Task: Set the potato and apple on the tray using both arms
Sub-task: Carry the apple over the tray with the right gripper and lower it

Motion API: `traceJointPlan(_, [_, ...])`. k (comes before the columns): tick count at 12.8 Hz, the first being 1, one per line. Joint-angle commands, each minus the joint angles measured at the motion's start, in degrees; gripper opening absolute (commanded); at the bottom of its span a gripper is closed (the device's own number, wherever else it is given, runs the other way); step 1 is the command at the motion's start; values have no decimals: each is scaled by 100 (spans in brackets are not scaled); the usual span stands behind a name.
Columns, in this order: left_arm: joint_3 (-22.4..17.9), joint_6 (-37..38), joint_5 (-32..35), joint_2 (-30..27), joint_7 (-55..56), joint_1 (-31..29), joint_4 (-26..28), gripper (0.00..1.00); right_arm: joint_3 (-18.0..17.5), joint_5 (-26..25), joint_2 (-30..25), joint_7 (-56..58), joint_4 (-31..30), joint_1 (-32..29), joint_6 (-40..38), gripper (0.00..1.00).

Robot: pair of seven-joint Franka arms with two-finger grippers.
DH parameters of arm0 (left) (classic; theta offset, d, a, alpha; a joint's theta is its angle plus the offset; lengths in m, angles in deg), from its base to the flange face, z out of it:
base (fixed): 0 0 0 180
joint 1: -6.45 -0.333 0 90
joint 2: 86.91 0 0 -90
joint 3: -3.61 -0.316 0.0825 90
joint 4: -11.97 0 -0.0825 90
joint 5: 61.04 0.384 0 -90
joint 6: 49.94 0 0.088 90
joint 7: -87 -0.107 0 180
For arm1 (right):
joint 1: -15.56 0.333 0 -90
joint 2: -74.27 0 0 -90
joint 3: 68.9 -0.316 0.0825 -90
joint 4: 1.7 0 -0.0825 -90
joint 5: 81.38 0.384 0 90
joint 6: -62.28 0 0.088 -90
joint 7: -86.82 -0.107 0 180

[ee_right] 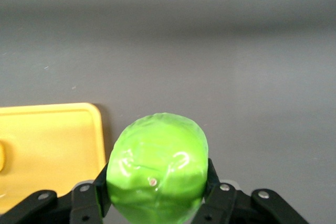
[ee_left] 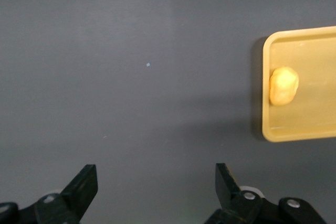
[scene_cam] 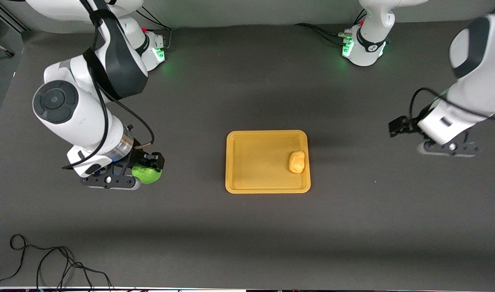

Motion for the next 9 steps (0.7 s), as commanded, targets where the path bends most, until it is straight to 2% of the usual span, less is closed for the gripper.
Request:
traceJointPlan(1, [23,89,422,-527,-289,-81,301,100,-80,14,262,-1059,318,766,6,30])
traceJointPlan(4, [32,19,380,-546,-378,-107,108,100,-80,-13,1201,-2518,1407,1637,6,29])
traceJointPlan(6, [15,53,119,-319,-849,-125,-199,100,-45,-65,1791,-3407,1971,2191,50,29])
traceJointPlan(9, [-134,97,-296,-256,-1063,-282,-244,100,-36,-197,2179,-3534,2008,2386,427,29])
